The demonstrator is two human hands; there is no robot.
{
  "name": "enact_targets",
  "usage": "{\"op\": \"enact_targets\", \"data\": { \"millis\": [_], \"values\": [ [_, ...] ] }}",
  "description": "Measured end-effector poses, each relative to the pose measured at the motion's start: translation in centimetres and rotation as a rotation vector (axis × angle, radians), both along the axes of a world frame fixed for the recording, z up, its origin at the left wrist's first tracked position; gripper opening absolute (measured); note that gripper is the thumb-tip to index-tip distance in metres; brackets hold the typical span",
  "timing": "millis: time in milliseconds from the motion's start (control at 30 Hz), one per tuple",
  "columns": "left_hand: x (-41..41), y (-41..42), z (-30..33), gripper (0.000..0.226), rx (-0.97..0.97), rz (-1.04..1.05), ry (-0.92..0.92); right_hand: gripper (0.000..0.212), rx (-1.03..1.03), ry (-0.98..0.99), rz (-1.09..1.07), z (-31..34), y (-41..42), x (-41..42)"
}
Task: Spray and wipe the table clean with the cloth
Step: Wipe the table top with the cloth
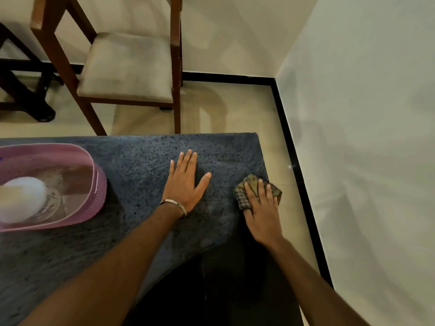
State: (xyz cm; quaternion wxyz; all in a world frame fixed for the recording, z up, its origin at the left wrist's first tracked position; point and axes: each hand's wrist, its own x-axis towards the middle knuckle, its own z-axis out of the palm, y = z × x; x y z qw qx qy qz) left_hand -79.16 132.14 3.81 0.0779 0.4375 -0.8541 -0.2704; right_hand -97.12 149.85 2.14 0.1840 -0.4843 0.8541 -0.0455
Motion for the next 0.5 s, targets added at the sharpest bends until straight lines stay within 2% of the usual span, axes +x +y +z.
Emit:
{"op": "enact_targets", "data": {
  "millis": [167, 300, 367, 500],
  "values": [
    [-0.2, -1.9, -0.1, 0.087, -0.002, 0.018, 0.021, 0.065, -0.015, 0.029, 0.003, -0.5, -10.8, -4.9],
    [0.1, -3.3, -0.4, 0.087, -0.013, 0.064, 0.031, 0.064, 0.006, 0.034, -0.040, -0.4, -17.1, -4.4],
    [0.5, -3.9, -0.6, 0.086, -0.019, 0.087, 0.045, 0.066, 0.004, 0.045, 0.051, -0.1, -19.3, -1.9],
    [1.9, -4.9, -0.6, 0.084, -0.057, 0.138, 0.032, 0.072, -0.010, 0.014, 0.371, 0.0, -21.4, 5.4]
  ]
}}
